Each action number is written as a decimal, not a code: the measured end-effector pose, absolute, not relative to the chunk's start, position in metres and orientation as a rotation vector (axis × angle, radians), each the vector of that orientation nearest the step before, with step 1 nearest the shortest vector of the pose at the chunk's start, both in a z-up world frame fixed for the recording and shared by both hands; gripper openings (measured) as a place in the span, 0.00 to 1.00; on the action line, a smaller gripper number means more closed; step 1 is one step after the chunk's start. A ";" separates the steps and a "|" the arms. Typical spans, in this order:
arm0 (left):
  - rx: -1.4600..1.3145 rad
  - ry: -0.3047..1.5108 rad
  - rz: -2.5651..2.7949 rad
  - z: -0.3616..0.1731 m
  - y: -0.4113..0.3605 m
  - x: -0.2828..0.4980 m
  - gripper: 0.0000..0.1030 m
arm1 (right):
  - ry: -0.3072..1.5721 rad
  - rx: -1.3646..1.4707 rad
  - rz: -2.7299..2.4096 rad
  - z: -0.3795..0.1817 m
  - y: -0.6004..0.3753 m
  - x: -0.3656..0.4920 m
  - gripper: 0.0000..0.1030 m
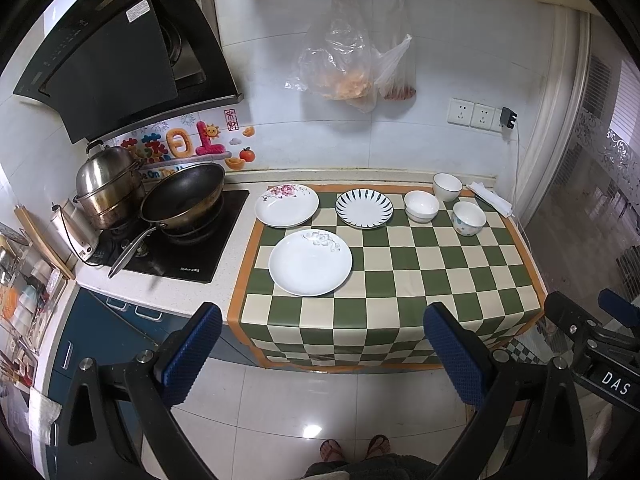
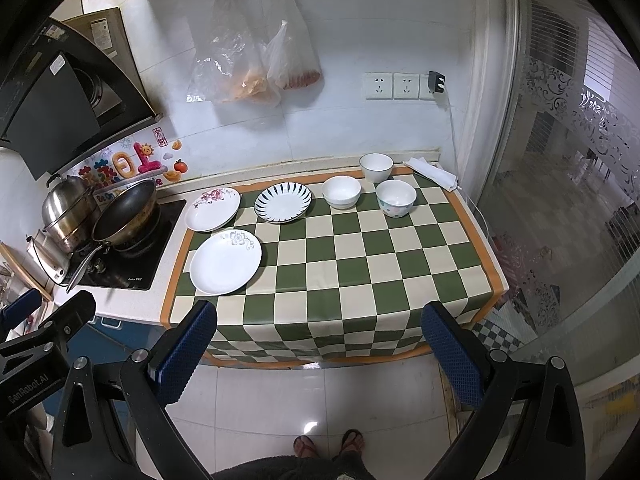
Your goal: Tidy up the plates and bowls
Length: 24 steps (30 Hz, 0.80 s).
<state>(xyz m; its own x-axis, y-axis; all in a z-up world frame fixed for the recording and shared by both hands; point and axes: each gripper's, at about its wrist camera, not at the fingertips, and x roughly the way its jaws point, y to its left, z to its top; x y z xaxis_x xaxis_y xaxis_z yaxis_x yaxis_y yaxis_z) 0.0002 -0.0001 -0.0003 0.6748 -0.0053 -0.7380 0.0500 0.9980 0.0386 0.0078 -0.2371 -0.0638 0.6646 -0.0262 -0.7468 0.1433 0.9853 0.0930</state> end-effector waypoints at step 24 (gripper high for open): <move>0.059 0.828 -0.031 0.000 0.000 0.000 1.00 | 0.840 0.154 -0.107 -0.064 -0.244 0.010 1.00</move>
